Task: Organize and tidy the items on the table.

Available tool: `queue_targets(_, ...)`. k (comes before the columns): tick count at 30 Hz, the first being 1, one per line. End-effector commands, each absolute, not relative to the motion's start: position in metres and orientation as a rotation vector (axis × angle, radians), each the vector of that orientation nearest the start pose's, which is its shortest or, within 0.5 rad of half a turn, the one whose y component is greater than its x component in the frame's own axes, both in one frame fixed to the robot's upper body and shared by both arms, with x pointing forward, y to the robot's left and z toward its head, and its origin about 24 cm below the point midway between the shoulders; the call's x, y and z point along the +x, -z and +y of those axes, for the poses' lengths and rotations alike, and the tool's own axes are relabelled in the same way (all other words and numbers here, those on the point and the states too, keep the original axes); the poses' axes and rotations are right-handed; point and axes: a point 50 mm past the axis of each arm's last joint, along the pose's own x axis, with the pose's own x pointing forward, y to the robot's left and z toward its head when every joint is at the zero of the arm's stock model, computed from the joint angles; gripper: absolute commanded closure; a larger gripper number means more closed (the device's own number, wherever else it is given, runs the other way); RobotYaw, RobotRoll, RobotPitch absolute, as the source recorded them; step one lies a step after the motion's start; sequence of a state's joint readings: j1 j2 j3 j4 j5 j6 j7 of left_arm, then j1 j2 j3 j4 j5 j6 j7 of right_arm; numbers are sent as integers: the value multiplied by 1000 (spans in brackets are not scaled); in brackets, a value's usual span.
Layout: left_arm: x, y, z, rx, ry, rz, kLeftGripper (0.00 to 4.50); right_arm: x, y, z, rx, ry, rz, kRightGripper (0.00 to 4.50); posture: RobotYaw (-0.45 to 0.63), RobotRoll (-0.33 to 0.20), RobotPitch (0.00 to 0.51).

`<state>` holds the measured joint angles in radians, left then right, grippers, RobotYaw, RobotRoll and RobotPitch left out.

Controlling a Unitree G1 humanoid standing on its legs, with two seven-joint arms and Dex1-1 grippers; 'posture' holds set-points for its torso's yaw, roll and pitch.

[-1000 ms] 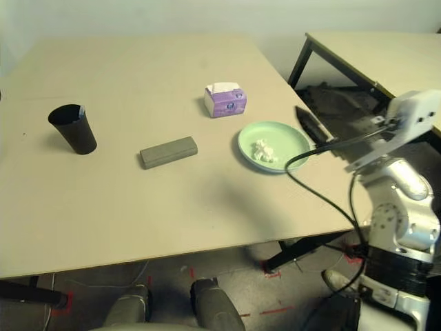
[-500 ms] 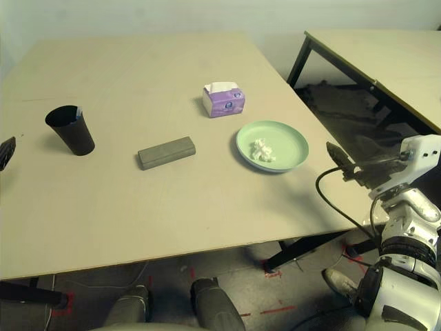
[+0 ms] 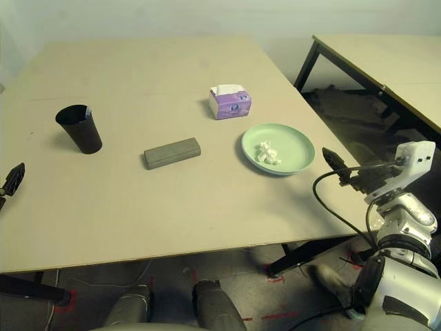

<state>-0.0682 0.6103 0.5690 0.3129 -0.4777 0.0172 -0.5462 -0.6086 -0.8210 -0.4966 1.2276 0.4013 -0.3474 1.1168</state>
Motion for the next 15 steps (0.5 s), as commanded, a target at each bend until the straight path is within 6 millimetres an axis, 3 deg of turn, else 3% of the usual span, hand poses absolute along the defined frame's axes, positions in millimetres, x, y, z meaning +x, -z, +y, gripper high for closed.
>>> queue_targets(1,227,-106,374,85,-68,-21,19,275,-120,-394,-18,-245,-126,0,-15,0,116)
queue_targets(6,235,-115,372,107,-54,-22,19,279,-118,-388,-12,-246,-133,0,-10,0,137)
queue_targets(15,254,-118,363,106,-11,-31,19,274,-113,-390,-20,-210,-137,0,-32,0,125)
